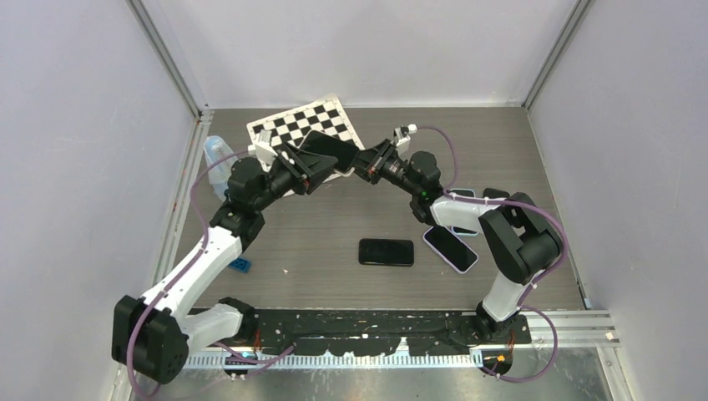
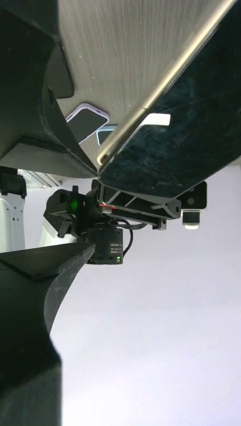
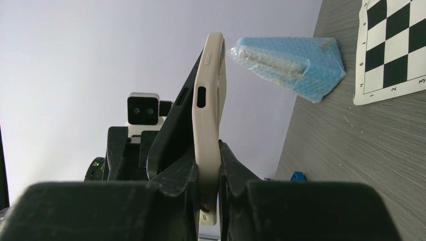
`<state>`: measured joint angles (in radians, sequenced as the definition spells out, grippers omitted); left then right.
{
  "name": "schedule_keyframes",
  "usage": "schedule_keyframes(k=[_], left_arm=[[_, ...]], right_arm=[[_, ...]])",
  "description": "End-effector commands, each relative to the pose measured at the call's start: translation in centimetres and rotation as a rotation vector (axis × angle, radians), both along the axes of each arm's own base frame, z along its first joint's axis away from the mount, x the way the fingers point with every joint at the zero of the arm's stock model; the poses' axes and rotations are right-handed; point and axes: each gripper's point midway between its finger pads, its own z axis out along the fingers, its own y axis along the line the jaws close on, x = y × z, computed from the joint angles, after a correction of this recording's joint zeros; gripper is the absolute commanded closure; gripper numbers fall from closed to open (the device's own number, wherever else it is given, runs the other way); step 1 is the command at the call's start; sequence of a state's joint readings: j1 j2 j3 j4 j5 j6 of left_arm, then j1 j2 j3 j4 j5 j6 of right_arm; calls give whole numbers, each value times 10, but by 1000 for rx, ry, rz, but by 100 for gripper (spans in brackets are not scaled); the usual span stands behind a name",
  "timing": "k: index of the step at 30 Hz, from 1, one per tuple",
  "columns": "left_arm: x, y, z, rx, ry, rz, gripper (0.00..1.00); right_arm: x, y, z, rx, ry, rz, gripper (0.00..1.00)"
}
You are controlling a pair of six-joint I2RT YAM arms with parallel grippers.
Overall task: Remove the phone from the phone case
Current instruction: Remove the phone case from the phone.
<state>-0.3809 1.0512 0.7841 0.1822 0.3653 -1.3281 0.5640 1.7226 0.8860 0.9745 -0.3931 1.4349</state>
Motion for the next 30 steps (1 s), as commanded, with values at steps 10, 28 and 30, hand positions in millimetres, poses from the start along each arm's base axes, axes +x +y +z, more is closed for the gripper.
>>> schedule_keyframes(k=[10,28,30], left_arm=[[8,-15,13,-236,46,-63,51],[6,-12,12,-197,47,-46,49],[8,-13,10,-192,56,-42,50]], right_arm=[[-9,1,52,123,-160,2,99],[-7,-1,54,179,-148,-2,99],[-8,-1,54,179,-150,0,99]])
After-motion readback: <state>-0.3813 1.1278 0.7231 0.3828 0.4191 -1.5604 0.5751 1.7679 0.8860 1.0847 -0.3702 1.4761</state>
